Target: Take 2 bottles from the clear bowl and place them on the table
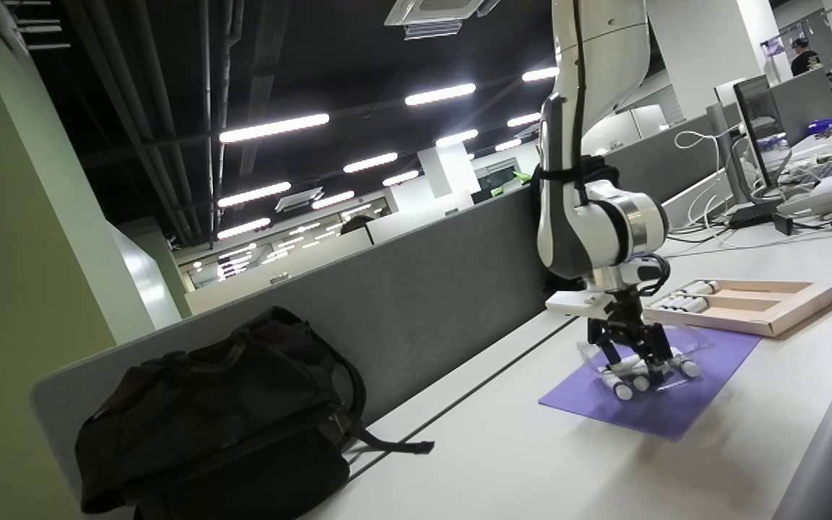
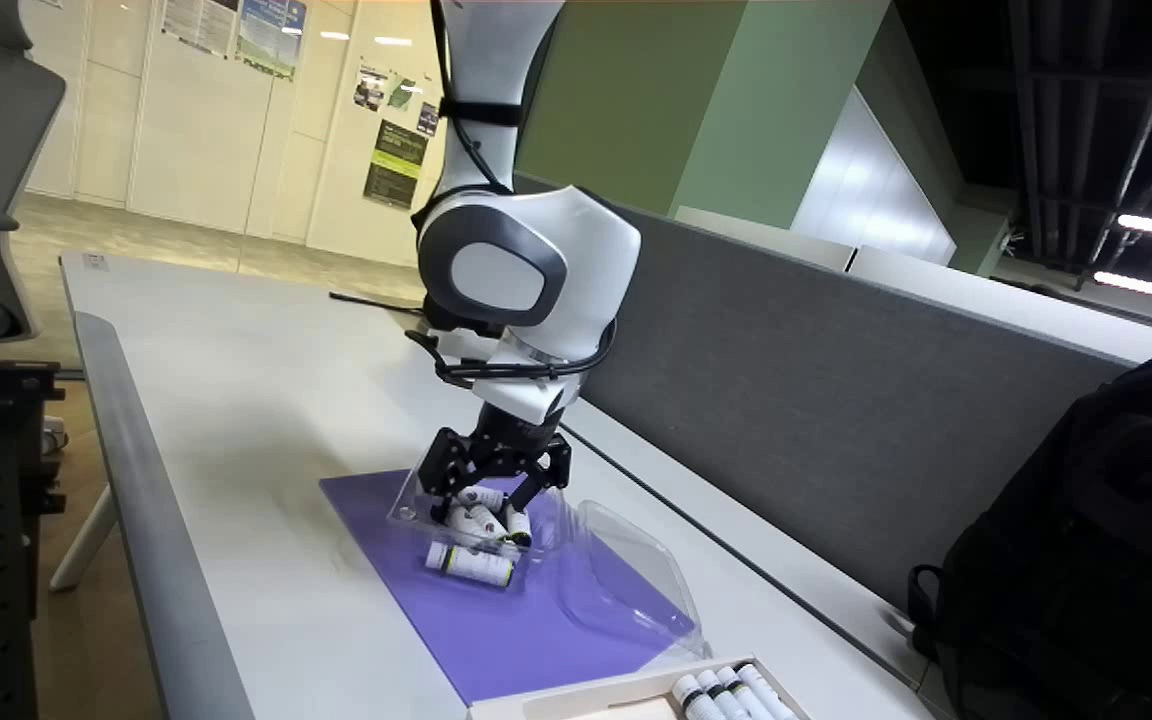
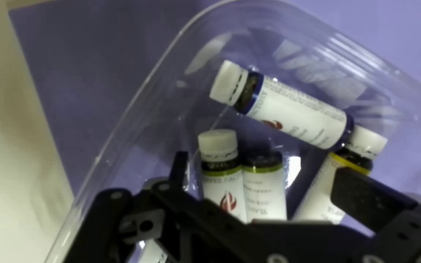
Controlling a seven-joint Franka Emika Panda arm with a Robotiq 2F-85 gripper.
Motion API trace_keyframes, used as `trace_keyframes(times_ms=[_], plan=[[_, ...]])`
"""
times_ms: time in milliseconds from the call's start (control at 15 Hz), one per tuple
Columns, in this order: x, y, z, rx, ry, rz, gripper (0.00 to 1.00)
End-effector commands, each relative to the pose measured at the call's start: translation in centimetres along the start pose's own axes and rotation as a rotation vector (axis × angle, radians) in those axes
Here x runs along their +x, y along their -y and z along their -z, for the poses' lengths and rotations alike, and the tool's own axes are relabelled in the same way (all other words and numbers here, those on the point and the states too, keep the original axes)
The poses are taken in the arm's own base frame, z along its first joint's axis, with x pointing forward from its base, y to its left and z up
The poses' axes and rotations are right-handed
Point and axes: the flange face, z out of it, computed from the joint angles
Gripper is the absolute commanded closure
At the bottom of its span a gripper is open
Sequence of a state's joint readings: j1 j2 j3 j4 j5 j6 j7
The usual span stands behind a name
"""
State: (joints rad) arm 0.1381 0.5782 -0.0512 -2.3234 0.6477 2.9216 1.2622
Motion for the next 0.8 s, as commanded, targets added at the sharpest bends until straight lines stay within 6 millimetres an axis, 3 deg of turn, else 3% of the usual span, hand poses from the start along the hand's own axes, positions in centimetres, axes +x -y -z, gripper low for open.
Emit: trace_keyframes(times_ms=[0,733], plan=[[-0.6,-0.7,-0.4,-0.031,-0.015,-0.008,0.00],[-1.3,-2.4,-1.4,-0.125,-0.073,0.088,0.00]])
